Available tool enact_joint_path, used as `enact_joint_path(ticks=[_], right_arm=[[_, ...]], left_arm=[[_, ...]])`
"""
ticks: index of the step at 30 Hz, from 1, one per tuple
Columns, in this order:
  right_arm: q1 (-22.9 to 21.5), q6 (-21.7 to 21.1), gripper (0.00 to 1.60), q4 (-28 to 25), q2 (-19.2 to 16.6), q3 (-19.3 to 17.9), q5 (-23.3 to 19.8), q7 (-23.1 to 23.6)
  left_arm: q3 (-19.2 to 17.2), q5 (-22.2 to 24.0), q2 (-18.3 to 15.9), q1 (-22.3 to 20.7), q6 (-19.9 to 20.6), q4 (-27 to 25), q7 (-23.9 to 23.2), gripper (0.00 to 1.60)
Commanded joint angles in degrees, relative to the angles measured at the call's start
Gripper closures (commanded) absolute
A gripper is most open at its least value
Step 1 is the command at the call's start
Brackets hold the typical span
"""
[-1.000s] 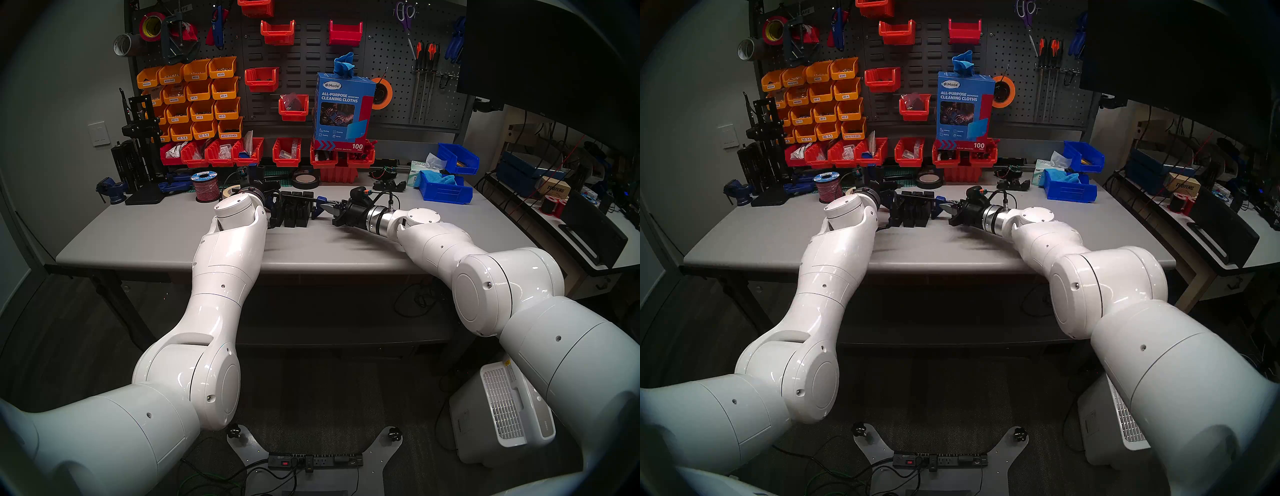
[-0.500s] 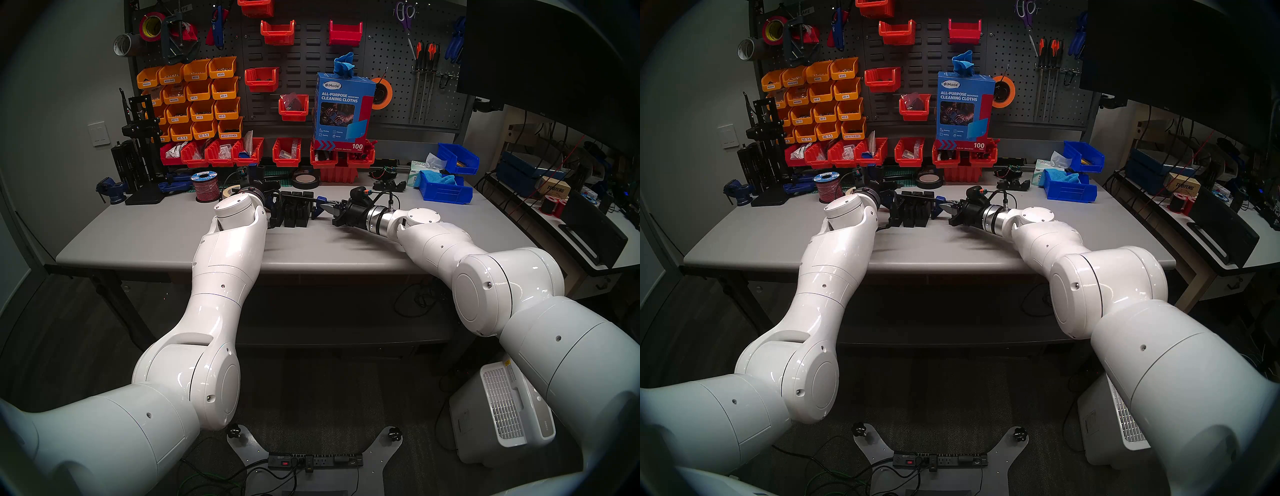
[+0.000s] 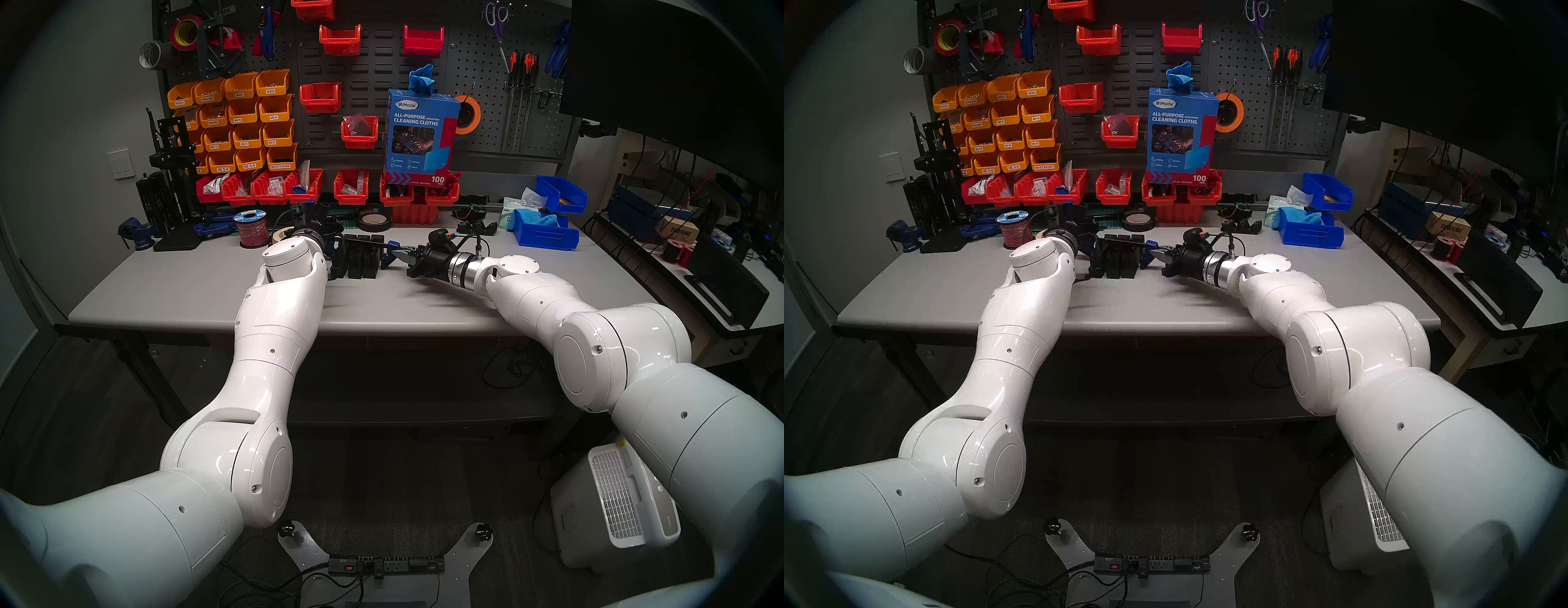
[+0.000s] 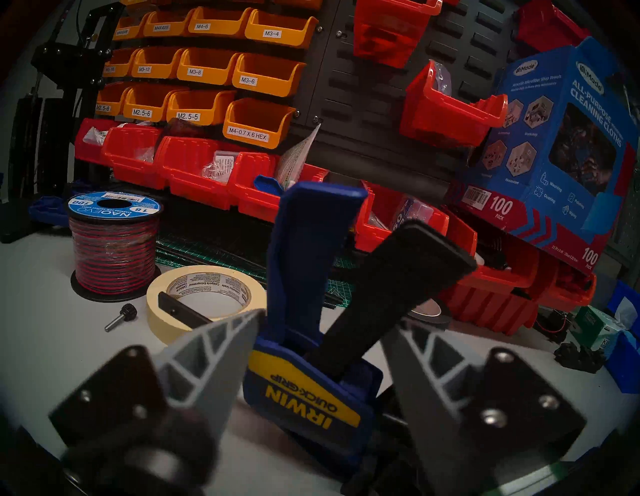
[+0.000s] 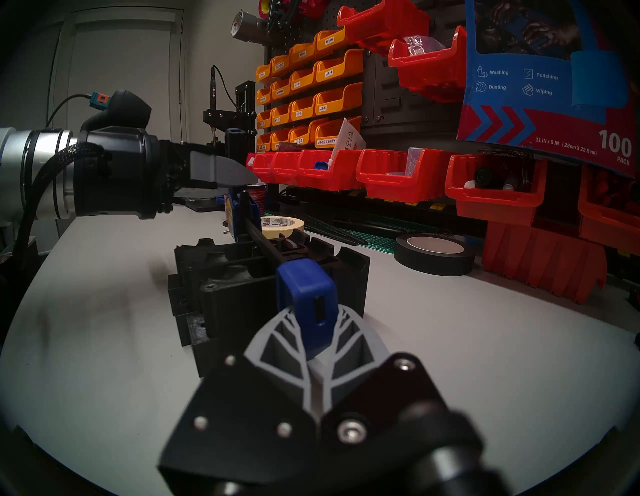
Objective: Clamp the two 3D printed pieces together with the clamp
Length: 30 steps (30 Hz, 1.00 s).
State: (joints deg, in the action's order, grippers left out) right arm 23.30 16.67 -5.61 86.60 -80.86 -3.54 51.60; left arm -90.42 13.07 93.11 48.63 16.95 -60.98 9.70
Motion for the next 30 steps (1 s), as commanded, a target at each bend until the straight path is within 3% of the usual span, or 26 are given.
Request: enact_joint_path(ticks=[1,10,30], right_arm=[[-2.18,0.16,1.60,-1.63,0.25,-0.12,-0.12,-0.04],[-2.17,0.18,1.60,-1.64,0.34,-0.15,-0.13,0.05],[-2.18,0.28,1.60,-1.68,0.48,-0.52,-0.34,-0.15]], left_arm=[[0.52,-0.61,-0.71,-3.35,-1.07,-2.76,-0.62,0.00],[1.48,-1.41,-1.63,-3.04,-1.17,-3.36,-1.76,0.00],[6.61,-5.95,-7.78,-2.04,-1.67,-4.83,-8.49,0.00]])
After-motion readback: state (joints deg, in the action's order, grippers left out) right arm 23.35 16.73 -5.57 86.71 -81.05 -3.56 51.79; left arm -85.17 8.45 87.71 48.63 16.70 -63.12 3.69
